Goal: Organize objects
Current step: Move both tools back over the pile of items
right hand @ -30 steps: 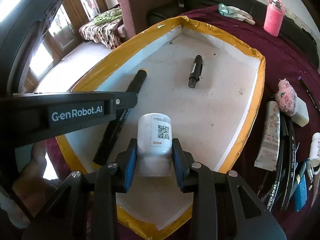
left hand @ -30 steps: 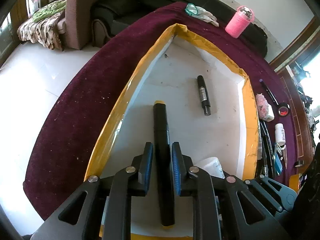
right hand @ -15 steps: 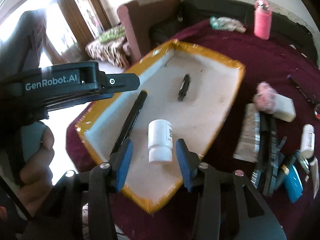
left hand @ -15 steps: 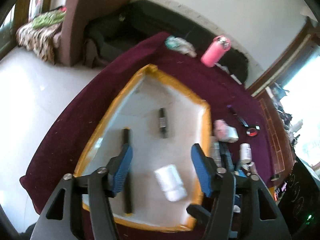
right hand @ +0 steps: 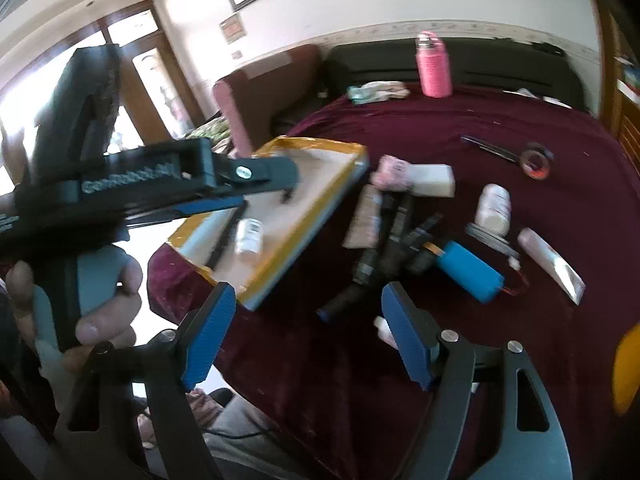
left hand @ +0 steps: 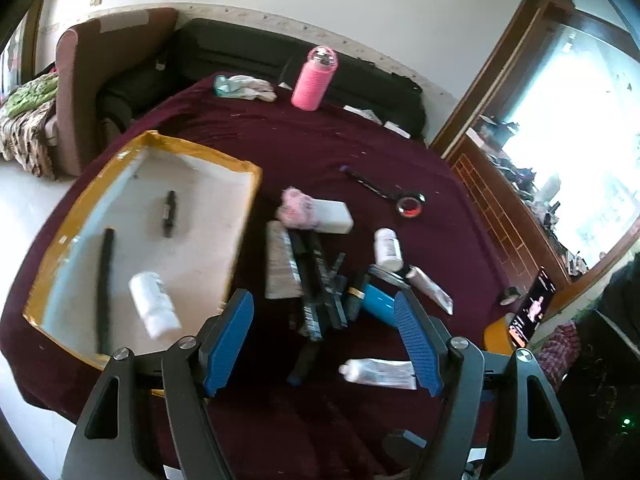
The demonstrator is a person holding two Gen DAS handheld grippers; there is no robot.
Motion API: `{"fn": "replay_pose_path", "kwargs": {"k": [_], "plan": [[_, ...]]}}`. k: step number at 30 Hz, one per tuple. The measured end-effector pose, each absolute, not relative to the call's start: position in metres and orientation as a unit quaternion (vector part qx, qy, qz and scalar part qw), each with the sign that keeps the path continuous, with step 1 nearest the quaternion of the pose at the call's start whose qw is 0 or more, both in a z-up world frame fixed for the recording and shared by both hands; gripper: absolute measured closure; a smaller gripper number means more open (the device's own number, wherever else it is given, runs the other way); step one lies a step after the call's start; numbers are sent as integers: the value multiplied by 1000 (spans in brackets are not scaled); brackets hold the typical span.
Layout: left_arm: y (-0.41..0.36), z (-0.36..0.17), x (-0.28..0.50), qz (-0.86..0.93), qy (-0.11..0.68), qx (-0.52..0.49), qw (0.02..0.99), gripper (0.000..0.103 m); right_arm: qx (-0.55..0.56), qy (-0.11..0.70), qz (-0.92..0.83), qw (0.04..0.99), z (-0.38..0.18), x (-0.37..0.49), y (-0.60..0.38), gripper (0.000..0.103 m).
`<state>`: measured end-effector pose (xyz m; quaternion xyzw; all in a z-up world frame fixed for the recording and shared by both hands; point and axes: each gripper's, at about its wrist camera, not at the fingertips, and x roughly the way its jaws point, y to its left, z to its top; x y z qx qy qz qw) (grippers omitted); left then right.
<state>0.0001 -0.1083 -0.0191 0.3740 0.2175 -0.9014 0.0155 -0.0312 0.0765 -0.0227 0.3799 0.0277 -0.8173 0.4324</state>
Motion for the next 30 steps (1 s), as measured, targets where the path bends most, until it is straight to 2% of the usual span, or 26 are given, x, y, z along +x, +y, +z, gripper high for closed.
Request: {"fn": "replay_pose_path", "kwargs": {"k": [7, 12, 23, 27, 30], "plan": [[-74, -33, -12, -876, 228, 422, -52, 36, 391, 20, -827, 404, -40, -41, 116, 27], [-56, -25, -8, -886, 213, 406, -71, 36, 387, 27, -830, 401, -42, -36, 129, 25], [-68, -33, -10, -866, 251, 424, -85, 36, 398, 30, -827, 397, -52, -44, 136, 22], [-67, -20, -5, -881, 239, 394, -106, 36, 397, 22, -829, 394, -51, -45, 139, 22], [-71, -17, -7, -878, 258, 377, -140, 36, 399, 17, -829, 391, -53, -49, 140, 22]]}}
